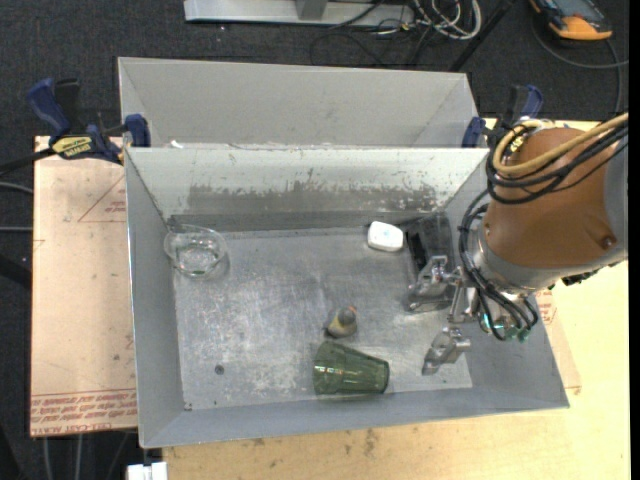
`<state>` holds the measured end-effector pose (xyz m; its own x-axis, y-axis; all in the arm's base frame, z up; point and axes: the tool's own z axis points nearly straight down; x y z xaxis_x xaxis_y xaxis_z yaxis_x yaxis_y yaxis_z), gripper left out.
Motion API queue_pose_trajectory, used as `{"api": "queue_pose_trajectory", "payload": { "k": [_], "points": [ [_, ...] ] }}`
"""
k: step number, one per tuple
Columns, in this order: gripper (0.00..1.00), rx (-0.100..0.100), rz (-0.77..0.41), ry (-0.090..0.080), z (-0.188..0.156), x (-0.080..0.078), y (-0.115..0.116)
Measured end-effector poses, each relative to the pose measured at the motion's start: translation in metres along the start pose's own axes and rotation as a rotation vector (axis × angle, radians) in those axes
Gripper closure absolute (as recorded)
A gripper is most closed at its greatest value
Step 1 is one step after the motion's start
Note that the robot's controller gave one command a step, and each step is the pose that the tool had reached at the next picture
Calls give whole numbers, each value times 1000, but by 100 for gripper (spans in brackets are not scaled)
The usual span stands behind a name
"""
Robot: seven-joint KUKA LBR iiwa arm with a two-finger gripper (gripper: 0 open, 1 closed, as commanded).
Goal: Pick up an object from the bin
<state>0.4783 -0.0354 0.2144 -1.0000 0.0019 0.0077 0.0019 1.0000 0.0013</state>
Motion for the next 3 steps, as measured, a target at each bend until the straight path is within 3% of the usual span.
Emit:
{"api": "queue_pose_trajectory", "payload": {
  "k": [1,2,3],
  "points": [
    [0,1,-2,-8,-4,-2,0],
    [0,1,-121,-11,50,-4,32],
    [0,-2,-119,-9,55,0,95]
  ]
}}
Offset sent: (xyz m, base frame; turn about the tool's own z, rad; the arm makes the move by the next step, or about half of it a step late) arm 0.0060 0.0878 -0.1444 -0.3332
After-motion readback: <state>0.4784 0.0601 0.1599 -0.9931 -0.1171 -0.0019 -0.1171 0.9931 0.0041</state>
